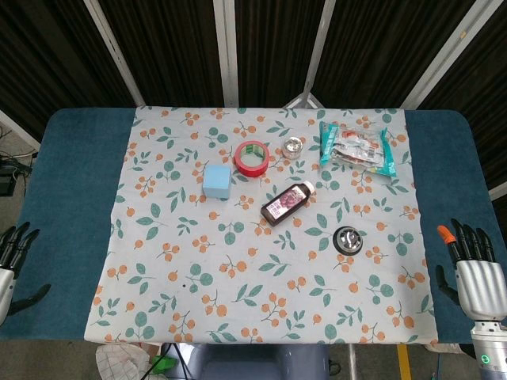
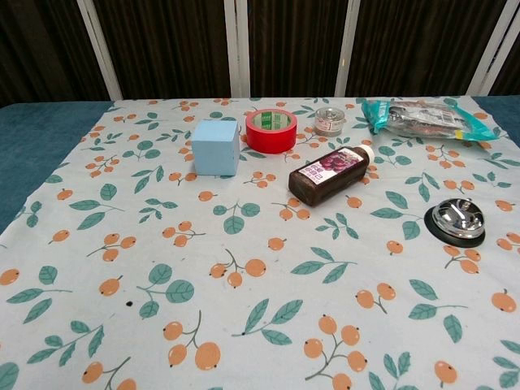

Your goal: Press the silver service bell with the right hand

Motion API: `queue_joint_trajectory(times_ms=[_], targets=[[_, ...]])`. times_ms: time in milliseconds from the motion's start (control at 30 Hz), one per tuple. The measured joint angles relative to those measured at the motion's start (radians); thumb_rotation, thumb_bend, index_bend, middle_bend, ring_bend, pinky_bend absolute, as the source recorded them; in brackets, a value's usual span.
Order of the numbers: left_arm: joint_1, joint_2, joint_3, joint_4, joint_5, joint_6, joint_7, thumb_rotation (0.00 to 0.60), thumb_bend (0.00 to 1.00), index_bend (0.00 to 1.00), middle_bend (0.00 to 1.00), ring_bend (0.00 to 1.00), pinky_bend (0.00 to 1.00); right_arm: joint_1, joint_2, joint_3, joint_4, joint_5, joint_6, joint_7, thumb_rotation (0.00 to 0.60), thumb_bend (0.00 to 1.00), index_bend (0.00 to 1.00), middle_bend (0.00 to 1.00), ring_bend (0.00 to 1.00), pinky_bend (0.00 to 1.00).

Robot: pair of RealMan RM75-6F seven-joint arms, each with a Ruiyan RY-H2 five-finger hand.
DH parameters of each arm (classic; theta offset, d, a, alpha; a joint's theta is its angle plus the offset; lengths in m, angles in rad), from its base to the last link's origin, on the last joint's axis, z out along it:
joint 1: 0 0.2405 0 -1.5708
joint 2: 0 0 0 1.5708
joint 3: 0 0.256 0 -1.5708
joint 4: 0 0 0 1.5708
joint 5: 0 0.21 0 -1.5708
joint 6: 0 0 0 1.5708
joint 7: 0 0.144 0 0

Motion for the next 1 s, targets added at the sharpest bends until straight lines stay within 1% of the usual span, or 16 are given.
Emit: queue_joint_trajectory(times_ms=[367, 567, 867, 1000], targets=[[0.000, 0.004, 0.001, -0.005, -0.007, -0.013, -0.001, 0.600, 0.27, 0.05, 0.00, 0.00, 0.09, 0.013, -0.007, -0.007, 0.008, 0.010, -0.040, -0.008, 0.600, 0.51, 0.13, 0.01, 0.01, 0.00], [0.005, 0.001, 0.003, 0.001, 0.010, 0.004, 0.001, 0.600, 0.27, 0.05, 0.00, 0.00, 0.09, 0.011, -0.007, -0.012, -0.006, -0.001, -0.031, -0.019, 0.600, 0.51, 0.13, 0.01, 0.01, 0.00], [0.002, -0.003, 0.004, -0.007, 0.005, -0.011, 0.015, 0.600, 0.27, 0.05, 0.00, 0.00, 0.09, 0.014, -0.007, -0.026, -0.024, -0.002, -0.056, -0.030, 0.600, 0.51, 0.13, 0.01, 0.01, 0.00], [0.006, -0.003, 0.002, -0.007, 0.005, -0.001, 0.015, 0.600, 0.27, 0.05, 0.00, 0.00, 0.09, 0.016, -0.024, -0.028, -0.041, -0.013, -0.049, -0.051, 0.600, 0.51, 0.13, 0.01, 0.01, 0.00]])
